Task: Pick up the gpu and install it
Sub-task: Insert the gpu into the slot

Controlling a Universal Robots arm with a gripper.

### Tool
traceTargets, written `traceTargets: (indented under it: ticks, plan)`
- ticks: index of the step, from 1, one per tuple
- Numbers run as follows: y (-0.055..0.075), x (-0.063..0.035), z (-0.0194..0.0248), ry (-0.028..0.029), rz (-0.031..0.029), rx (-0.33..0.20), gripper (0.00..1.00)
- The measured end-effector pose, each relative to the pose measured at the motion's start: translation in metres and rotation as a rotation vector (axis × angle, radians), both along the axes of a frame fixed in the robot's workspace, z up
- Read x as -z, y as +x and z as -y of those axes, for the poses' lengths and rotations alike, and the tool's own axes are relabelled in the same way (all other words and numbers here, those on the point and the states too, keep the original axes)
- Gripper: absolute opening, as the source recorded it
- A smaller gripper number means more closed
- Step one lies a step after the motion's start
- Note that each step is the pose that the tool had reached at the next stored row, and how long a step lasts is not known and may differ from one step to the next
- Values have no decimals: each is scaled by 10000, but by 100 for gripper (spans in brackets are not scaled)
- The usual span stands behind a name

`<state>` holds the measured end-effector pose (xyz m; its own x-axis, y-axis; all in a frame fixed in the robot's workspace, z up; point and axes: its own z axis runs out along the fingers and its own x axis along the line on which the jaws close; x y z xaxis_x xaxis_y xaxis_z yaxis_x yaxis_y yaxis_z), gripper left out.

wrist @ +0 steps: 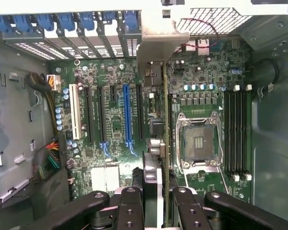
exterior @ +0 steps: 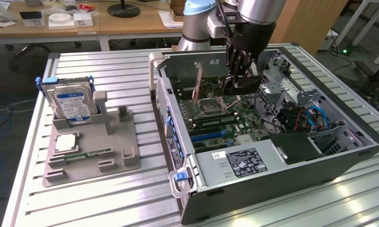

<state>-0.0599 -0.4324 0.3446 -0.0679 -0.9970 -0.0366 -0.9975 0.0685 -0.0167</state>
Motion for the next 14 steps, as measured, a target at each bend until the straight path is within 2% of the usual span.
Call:
traceTargets:
  ticks: [6,14]
  plan:
    - [-17,40,2,1,-8,1,28]
    - [-43,120,2,1,-85,-91,28]
